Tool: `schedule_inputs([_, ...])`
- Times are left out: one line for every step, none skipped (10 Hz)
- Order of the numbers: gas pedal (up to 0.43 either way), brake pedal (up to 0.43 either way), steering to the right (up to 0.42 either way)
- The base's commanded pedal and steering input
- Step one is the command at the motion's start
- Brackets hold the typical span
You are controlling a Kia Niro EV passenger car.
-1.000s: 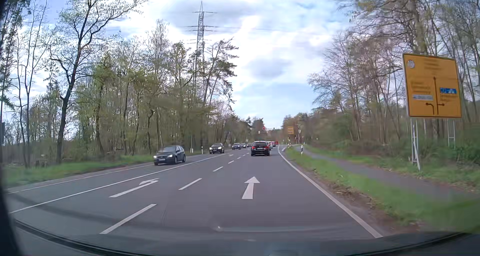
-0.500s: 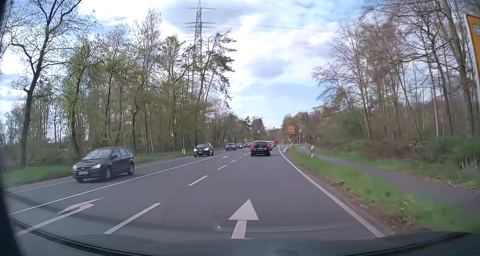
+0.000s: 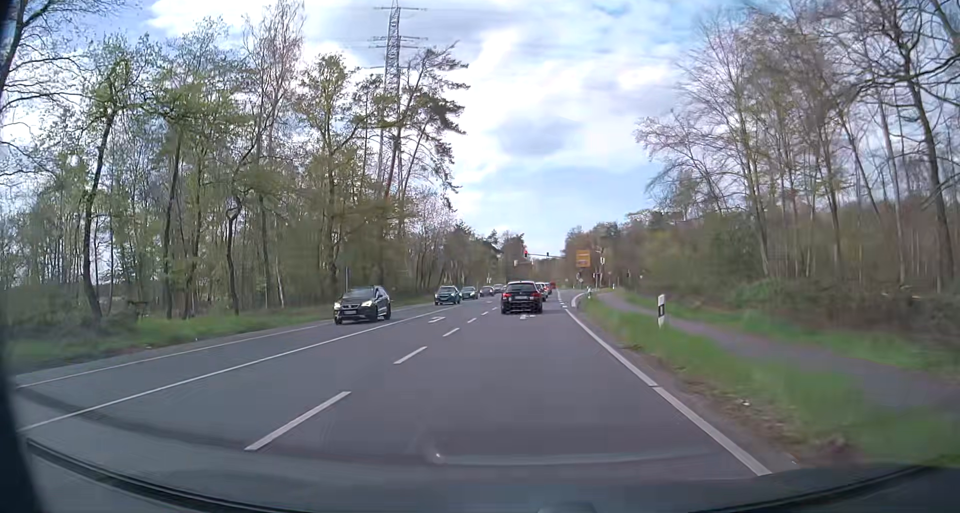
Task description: Follow the waypoints while adhering to traffic rules and regulations
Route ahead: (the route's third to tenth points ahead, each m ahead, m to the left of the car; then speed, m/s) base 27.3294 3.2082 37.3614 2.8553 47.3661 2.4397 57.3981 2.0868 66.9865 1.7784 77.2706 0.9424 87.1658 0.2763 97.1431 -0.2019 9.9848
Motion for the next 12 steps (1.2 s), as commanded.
schedule_inputs([0.0,0.0,0.0])
schedule_inputs([0.0,0.0,0.0])
schedule_inputs([0.0,0.037,0.0])
schedule_inputs([0.0,0.055,0.0])
schedule_inputs([0.0,0.073,0.0])
schedule_inputs([0.0,0.085,0.0])
schedule_inputs([0.0,0.098,0.0])
schedule_inputs([0.0,0.104,0.0])
schedule_inputs([0.0,0.11,0.0])
schedule_inputs([0.0,0.122,0.0])
schedule_inputs([0.0,0.128,0.0])
schedule_inputs([0.0,0.134,0.0])
